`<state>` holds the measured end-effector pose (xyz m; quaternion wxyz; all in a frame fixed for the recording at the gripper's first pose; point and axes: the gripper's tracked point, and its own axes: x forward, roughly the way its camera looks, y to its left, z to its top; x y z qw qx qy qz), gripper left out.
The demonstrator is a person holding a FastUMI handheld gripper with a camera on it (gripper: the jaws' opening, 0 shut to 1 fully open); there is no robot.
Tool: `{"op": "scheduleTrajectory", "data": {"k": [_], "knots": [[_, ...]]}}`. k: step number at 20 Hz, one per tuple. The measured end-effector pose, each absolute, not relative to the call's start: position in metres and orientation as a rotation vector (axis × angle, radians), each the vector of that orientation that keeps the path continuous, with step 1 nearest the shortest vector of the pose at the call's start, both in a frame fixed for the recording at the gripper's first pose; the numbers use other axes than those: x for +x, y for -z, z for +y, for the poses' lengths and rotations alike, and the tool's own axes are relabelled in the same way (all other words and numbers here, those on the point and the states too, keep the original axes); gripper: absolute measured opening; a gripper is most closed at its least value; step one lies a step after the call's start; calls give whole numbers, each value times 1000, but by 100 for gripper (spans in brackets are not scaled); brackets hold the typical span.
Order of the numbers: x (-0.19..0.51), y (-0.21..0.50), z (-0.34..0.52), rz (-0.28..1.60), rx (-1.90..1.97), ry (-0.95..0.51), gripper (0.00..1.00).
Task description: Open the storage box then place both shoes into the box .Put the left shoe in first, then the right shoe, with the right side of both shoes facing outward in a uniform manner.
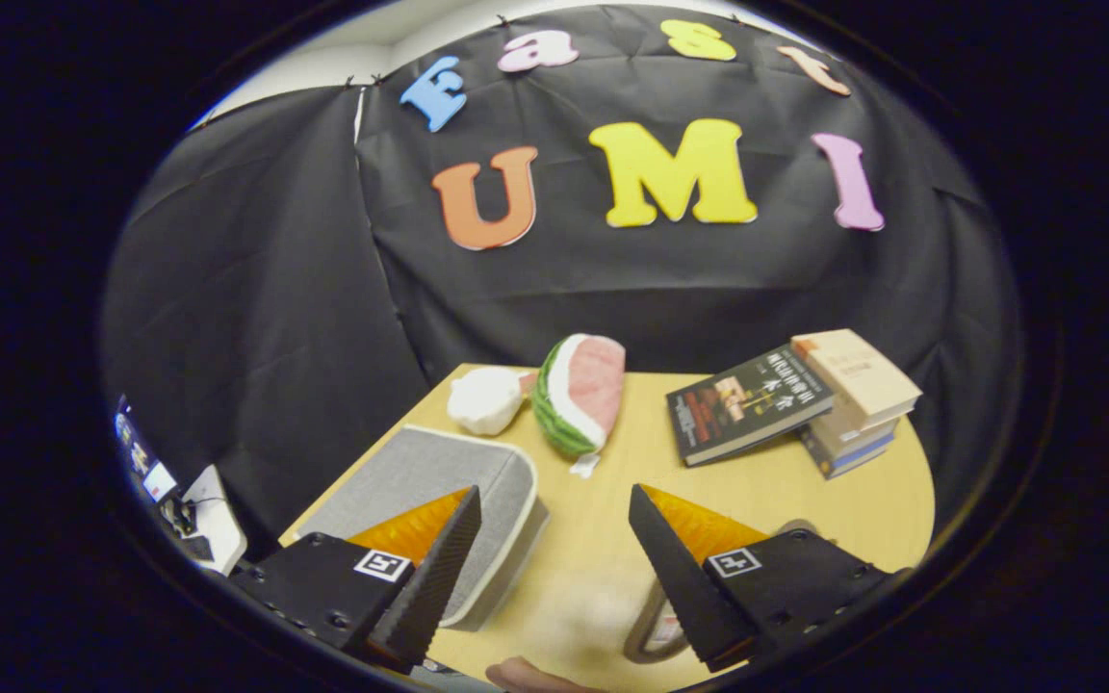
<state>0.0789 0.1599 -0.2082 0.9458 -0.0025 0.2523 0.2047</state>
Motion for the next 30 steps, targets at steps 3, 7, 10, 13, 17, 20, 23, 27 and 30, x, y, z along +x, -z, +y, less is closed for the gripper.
{"op": "scheduleTrajectory", "data": {"k": [3, 7, 10, 13, 17, 20, 23, 27, 30], "knots": [[92, 239, 189, 593, 6, -500, 96], [101, 282, 209, 734, 47, -536, 96], [99, 299, 216, 817, 136, -577, 97], [101, 314, 224, 898, 239, -619, 97], [93, 318, 230, 1031, 455, -657, 87], [93, 312, 239, 1012, 444, -670, 59], [91, 303, 239, 972, 326, -637, 30], [88, 290, 235, 1000, 330, -565, 6], [85, 261, 242, 998, 397, -548, 0]]}}
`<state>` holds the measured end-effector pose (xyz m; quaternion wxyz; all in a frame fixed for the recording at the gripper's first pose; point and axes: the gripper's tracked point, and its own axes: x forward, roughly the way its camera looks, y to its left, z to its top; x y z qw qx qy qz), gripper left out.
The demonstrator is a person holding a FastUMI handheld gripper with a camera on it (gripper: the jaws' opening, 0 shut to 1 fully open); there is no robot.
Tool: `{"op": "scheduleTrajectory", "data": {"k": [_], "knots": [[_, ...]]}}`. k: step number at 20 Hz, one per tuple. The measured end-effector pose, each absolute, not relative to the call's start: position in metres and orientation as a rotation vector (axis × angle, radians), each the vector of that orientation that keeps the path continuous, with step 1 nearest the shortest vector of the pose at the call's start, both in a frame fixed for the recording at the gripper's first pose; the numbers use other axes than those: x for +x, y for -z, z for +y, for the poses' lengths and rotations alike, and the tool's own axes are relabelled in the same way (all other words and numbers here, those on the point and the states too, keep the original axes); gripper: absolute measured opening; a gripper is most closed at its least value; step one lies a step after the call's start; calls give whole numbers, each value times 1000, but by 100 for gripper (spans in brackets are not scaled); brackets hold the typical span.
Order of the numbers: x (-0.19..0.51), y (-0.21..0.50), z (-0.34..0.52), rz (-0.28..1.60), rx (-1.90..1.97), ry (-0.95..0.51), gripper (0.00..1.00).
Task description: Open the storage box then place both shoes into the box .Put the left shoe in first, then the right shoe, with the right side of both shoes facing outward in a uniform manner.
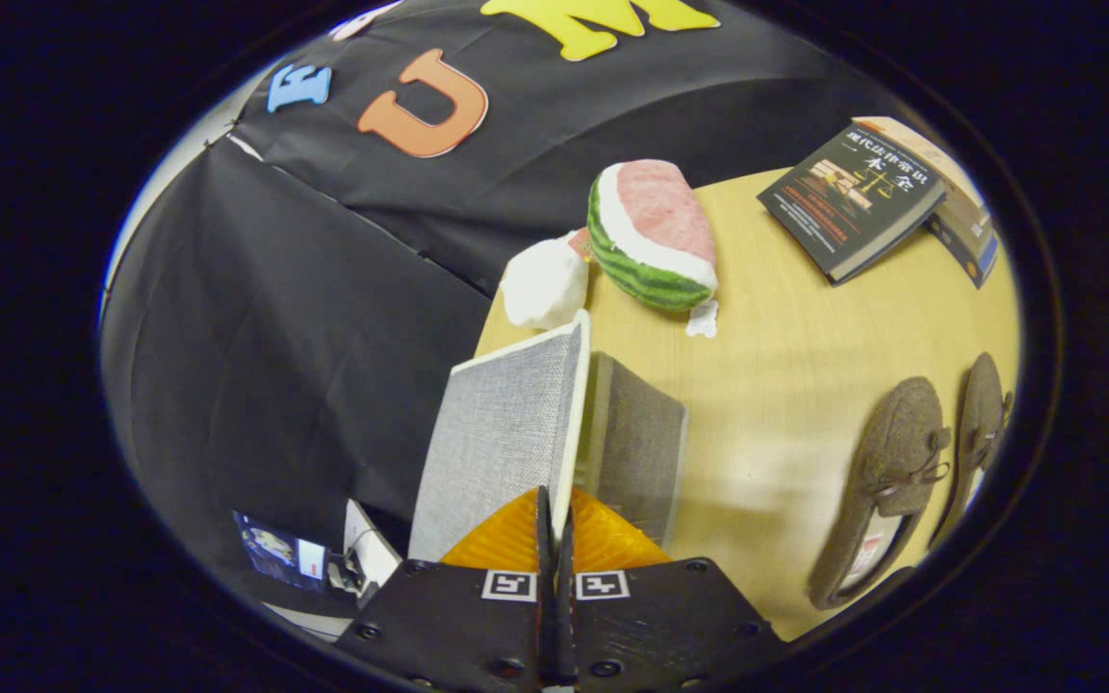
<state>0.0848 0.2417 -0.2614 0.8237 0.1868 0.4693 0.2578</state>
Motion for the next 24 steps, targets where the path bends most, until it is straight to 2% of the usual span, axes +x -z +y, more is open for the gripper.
{"op": "scheduleTrajectory", "data": {"k": [6, 11, 19, 24], "knots": [[71, 193, 284, 962, 408, -586, 0], [63, 154, 358, 936, 390, -634, 0], [48, 147, 484, 951, 369, -668, 5], [34, 152, 516, 964, 361, -704, 42]]}}
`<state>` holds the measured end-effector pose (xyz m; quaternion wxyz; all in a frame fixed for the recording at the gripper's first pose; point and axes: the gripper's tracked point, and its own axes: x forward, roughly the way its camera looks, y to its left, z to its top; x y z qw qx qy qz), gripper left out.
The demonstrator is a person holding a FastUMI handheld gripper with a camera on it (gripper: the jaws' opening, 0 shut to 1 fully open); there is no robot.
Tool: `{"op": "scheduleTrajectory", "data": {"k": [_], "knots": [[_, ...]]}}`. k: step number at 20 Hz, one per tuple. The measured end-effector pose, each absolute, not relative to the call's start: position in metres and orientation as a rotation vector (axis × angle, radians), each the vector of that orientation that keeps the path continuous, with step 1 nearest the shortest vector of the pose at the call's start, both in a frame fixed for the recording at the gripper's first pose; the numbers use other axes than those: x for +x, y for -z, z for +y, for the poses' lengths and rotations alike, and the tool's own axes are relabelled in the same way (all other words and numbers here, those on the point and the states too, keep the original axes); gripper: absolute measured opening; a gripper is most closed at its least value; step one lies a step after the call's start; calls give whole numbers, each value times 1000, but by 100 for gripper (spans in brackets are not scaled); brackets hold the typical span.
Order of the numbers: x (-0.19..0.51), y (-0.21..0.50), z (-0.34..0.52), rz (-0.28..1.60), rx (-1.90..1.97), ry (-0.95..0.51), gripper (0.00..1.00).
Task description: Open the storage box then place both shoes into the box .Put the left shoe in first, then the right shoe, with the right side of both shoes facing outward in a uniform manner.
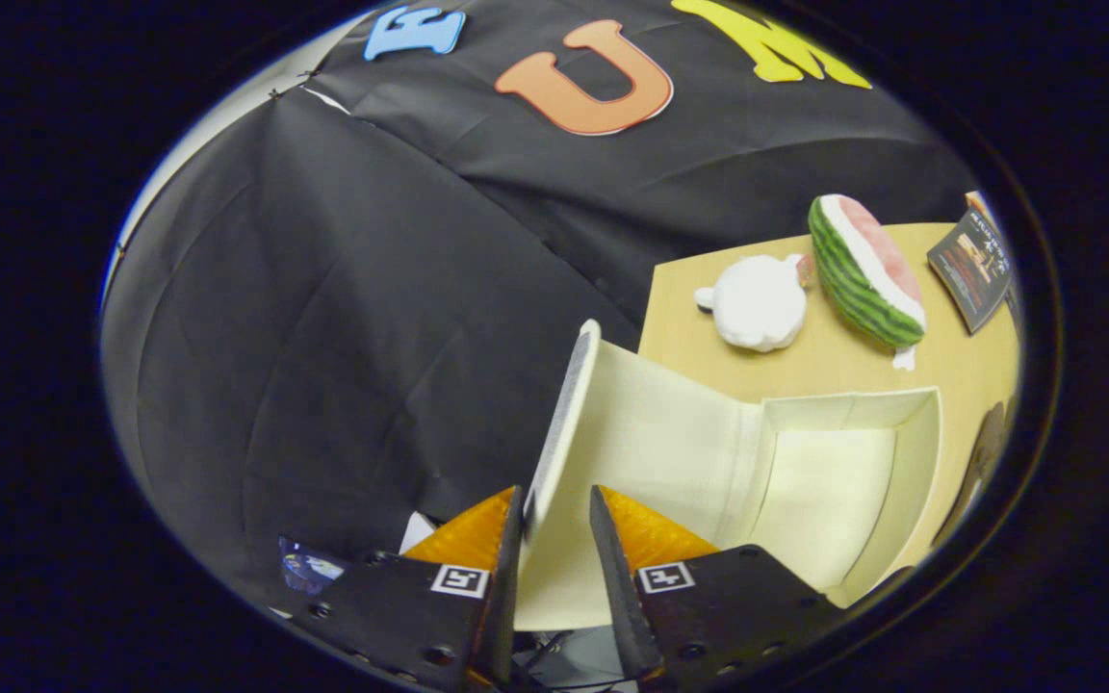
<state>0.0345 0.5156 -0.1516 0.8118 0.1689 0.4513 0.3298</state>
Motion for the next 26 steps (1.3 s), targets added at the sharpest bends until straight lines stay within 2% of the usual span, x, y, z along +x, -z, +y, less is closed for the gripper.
{"op": "scheduleTrajectory", "data": {"k": [3, 5, 6, 13, 20, 26], "knots": [[38, 146, 501, 926, 334, -690, 79], [40, 144, 483, 914, 320, -675, 84], [40, 145, 468, 913, 303, -662, 95], [68, 165, 317, 860, 130, -502, 96], [88, 222, 146, 927, 86, -302, 96], [70, 299, 38, 1073, 83, -148, 96]]}}
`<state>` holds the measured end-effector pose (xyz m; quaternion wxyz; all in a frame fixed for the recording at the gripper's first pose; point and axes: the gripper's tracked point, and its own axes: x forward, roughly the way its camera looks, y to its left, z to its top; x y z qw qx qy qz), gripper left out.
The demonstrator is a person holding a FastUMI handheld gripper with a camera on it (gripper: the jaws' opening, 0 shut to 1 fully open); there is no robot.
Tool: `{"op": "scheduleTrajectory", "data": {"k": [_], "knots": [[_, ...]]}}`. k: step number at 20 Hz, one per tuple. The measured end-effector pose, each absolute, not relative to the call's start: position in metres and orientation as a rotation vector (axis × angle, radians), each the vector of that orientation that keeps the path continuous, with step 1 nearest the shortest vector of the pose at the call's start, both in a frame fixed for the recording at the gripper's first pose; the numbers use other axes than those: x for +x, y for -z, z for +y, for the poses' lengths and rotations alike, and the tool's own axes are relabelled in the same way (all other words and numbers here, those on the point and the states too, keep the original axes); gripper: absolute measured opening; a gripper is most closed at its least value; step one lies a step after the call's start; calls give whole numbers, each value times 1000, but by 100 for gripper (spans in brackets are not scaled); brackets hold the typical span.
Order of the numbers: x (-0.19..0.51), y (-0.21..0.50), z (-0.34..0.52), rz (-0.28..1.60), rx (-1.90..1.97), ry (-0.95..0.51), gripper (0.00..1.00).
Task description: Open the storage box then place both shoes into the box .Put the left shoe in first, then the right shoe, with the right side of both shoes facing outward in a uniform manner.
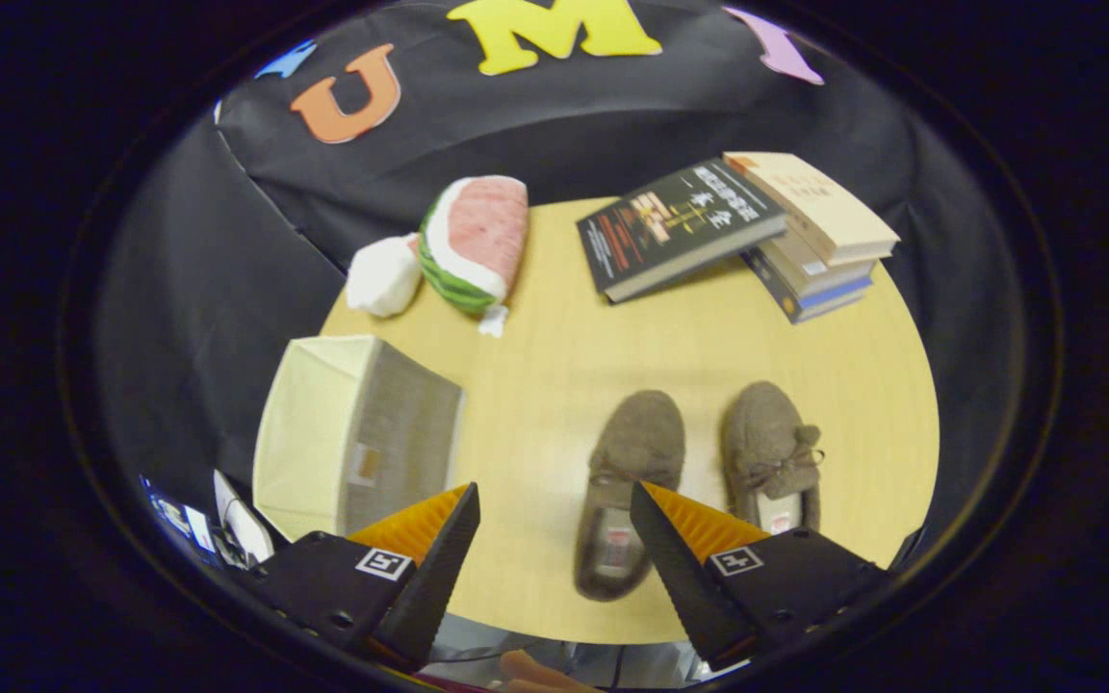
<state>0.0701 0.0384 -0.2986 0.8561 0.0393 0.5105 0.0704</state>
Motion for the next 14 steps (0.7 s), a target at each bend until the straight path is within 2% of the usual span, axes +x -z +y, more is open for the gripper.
{"op": "scheduleTrajectory", "data": {"k": [3, 6, 14], "knots": [[56, 342, 1, 1170, 63, -91, 95], [54, 373, -24, 1223, 39, -37, 88], [63, 417, -26, 1268, 45, -64, 58]]}}
